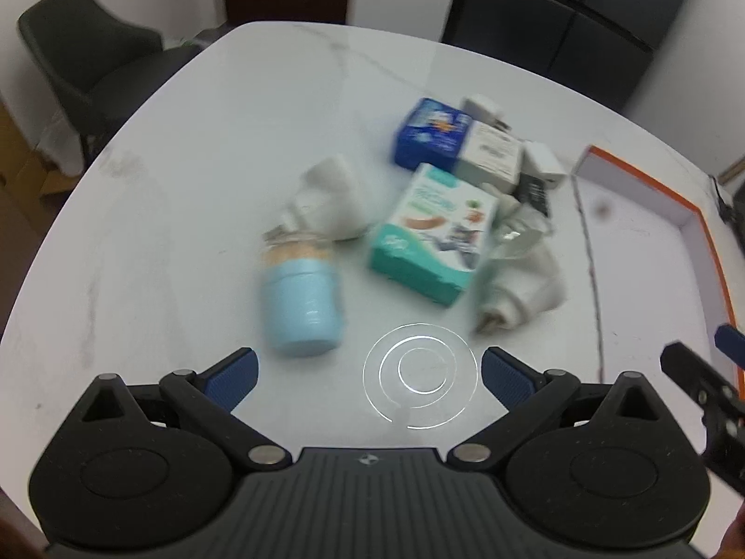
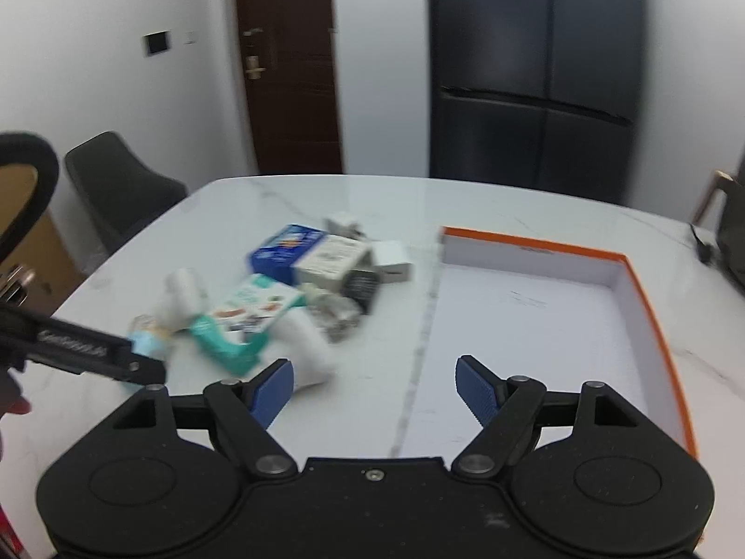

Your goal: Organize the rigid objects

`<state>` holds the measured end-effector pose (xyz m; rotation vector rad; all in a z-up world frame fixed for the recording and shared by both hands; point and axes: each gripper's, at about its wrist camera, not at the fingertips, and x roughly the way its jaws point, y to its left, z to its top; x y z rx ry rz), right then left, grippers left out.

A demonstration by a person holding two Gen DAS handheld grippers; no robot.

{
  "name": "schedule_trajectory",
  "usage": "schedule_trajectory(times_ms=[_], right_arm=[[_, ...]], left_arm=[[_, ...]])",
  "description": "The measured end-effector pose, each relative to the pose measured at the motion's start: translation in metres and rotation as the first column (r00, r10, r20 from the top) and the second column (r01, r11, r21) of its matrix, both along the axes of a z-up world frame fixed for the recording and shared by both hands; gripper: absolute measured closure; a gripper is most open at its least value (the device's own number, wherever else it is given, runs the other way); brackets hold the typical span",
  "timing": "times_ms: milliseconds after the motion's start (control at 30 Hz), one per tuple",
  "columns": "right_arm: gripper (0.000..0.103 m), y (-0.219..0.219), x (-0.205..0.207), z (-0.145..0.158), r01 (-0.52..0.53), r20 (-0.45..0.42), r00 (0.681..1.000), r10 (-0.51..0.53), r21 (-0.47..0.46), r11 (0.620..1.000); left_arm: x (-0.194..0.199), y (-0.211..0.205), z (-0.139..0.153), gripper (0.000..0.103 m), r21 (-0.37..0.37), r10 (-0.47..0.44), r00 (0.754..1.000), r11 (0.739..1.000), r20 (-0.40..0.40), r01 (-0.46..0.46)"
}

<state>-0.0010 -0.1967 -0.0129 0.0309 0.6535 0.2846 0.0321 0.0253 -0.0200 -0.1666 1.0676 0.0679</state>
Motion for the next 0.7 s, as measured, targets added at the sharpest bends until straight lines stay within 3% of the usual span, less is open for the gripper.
schedule_trajectory(times_ms=[233,433,700], right_arm=[[0.011,0.002,0.003,0.004,-0.005,-0.075,0.997,0.001,-0.050,0.999],[0.011,0.026,0.002,0.004,-0.001,-0.108,0.994,0.003,0.023,1.000],[0.011,0.044,0.000,0.000,0.046,-0.142,0.989,-0.047,-0.008,0.999]], left_arm=[[-0.005,0.030,-0.001,0.000,0.014,0.006,1.000,1.000,0.018,-0.006],[0.001,0.051,-0.009,0.000,-0.002,0.005,1.000,1.000,0.004,-0.005],[0.008,0.056,-0.020,0.000,-0.014,-0.048,0.999,0.999,-0.013,0.048]])
